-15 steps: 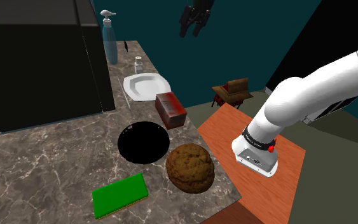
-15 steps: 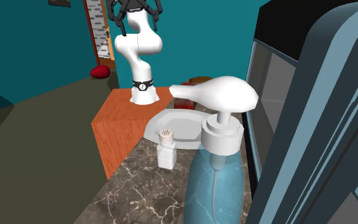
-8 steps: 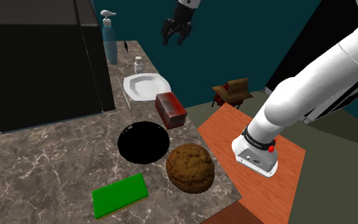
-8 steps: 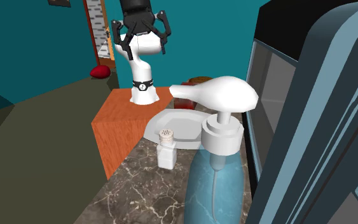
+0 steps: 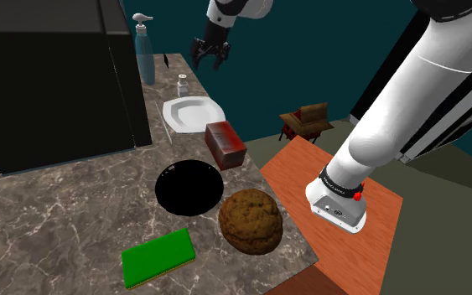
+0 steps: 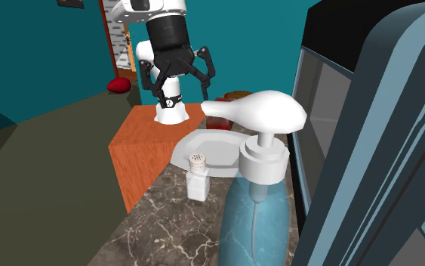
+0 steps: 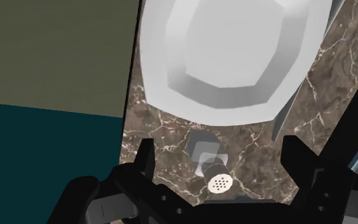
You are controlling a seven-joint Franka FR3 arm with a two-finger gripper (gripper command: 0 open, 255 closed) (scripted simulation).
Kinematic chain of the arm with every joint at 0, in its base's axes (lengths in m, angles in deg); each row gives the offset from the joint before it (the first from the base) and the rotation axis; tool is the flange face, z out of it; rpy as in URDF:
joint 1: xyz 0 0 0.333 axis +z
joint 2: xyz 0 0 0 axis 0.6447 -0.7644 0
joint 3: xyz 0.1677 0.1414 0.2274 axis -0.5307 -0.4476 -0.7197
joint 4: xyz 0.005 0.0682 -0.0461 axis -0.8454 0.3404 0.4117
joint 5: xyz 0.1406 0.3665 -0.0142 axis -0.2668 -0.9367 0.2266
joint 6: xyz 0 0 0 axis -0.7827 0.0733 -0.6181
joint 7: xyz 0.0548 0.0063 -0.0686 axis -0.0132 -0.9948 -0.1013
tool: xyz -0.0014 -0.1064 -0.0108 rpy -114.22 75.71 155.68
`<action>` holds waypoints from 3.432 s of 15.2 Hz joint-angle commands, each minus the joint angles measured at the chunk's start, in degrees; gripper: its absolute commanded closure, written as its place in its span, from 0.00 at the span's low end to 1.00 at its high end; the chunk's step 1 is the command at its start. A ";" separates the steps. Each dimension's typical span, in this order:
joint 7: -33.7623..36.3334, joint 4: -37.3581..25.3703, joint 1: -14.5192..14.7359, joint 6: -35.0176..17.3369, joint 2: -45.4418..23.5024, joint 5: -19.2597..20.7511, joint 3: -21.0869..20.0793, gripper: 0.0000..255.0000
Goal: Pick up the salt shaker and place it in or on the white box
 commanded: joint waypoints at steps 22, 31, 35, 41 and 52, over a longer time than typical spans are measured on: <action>4.70 -12.96 1.55 -9.09 -22.10 0.11 -0.31 0.00; 4.72 -12.95 1.56 -9.11 -22.11 0.12 -0.31 1.00; 4.97 -13.38 1.55 -7.86 -21.27 0.25 -0.26 1.00; 5.73 -14.98 1.54 -4.04 -19.01 0.63 -0.12 1.00; 7.08 -19.12 1.48 3.26 -15.78 1.29 0.07 1.00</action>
